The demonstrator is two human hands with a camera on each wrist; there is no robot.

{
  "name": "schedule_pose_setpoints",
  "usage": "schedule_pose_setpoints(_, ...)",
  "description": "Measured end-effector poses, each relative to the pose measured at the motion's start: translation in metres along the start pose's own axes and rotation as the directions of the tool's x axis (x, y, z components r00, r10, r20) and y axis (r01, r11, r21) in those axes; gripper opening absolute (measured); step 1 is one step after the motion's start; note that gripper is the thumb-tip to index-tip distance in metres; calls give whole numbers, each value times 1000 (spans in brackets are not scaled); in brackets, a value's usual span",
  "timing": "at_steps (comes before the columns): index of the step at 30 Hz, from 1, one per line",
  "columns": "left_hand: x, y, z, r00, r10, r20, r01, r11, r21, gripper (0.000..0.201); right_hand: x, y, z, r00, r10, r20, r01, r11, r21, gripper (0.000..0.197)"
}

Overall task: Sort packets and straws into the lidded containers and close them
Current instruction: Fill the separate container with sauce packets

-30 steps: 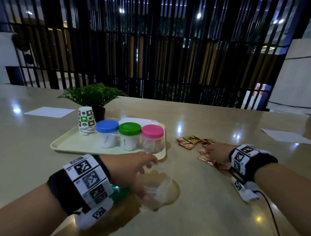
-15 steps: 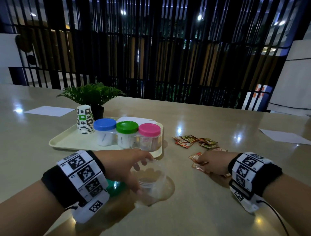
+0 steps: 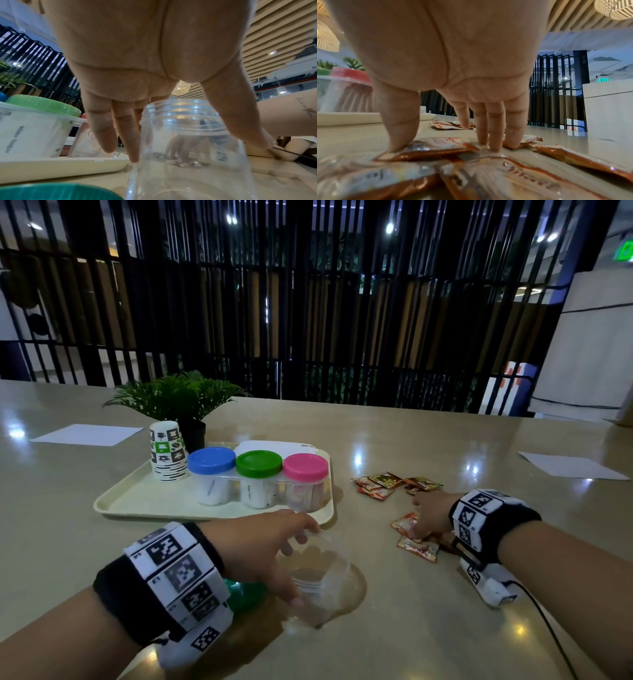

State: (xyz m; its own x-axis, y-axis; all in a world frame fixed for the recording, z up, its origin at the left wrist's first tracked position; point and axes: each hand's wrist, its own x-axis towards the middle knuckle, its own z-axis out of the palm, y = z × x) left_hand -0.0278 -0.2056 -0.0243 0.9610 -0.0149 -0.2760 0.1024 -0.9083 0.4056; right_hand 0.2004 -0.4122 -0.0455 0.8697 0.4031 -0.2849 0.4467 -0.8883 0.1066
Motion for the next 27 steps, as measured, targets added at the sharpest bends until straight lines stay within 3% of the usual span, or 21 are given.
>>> schedule_pose_setpoints(9, 0, 0, -3, 1000, 11, 21, -11, 1000, 15, 92, 1, 0, 4, 999, -12, -32, 16, 992, 122, 72)
schedule_pose_setpoints(13, 2, -1, -2, 1000, 8, 17, -8, 1000, 4, 94, -14, -8, -6, 979, -113, -168, 143, 973, 182, 46)
schedule_pose_setpoints(16, 3, -1, -3, 1000, 0, 27, 0, 1000, -11, 95, -41, -22, -23, 933, -211, -292, 303, 899, 317, 26)
schedule_pose_setpoints(18, 4, -1, -4, 999, -7, 32, 8, 1000, -25, 95, -70, -38, -35, 889, -294, -352, 437, 775, 457, 9)
schedule_pose_setpoints(21, 5, -2, -4, 1000, -4, 24, 5, 1000, -30, 95, -109, -65, -43, 816, -462, -347, 576, 596, 560, 15)
schedule_pose_setpoints(23, 5, -2, -3, 1000, 5, 8, -5, 999, -32, 91, -122, -81, -40, 771, -550, -320, 631, 595, 498, 17)
schedule_pose_setpoints(27, 3, -1, -4, 1000, 24, 3, -24, 999, -46, 69, -126, -102, -25, 717, -606, -344, 695, 665, 275, 11)
